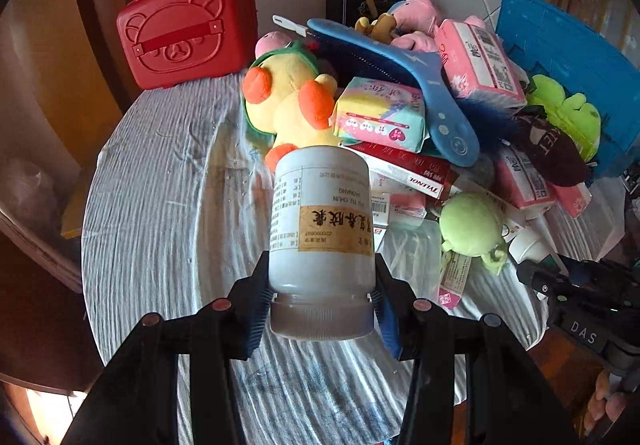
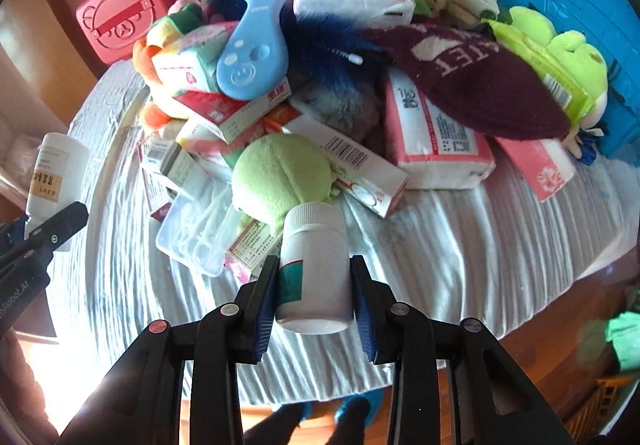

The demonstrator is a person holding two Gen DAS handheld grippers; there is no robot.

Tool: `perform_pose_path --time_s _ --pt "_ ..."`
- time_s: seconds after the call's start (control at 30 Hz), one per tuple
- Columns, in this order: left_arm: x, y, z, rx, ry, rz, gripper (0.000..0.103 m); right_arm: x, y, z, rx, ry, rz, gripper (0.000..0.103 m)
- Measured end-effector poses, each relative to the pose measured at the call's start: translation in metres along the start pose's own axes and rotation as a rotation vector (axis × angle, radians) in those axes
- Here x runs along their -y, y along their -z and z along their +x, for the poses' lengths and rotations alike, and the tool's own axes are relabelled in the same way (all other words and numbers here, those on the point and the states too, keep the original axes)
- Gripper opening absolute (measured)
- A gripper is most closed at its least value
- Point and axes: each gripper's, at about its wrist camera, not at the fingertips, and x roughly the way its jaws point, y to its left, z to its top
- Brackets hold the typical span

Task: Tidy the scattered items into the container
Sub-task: 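Grasp a white pill bottle with the left gripper while the right grasps another, then carry both held pill bottles over the blue crate with both grippers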

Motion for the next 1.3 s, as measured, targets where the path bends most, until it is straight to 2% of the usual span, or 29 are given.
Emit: perform_pose_path --time_s 0.13,0.2,0.37,0.53,0.77,1.0,1.13,1.3 --pt "0.022 -0.018 -0.022 0.058 0.028 0.016 0.046 0.003 -0.007 -0.040 0.100 -0.005 -0.016 0.034" --pt "0.032 -0.027 -0.032 0.080 0.037 0.022 0.046 -0.025 -0.025 -0.042 0.146 -0.006 -0.022 0.034" --pt "0.069 -0.050 -0.057 0.151 0.039 0.032 0.046 -0.012 -0.052 -0.078 0.254 -0.033 -0.044 0.034" --pt "0.129 -0.074 -0.076 0.221 0.022 0.037 0.046 0.037 -0.076 -0.117 0.349 -0.052 -0.068 0.034" --pt "0.241 -0.108 -0.098 0.309 0.009 0.017 0.046 0.136 -0.110 -0.172 0.475 -0.074 -0.147 0.034" --pt "0.335 -0.150 -0.110 0.344 0.019 0.033 0.046 0.228 -0.147 -0.214 0.555 -0.068 -0.177 0.034" --pt "0.378 -0.184 -0.113 0.377 0.049 0.077 0.046 0.274 -0.171 -0.231 0.602 -0.058 -0.152 0.034" --pt "0.433 -0.244 -0.132 0.429 0.153 0.114 0.046 0.327 -0.202 -0.259 0.662 0.036 -0.124 0.034"
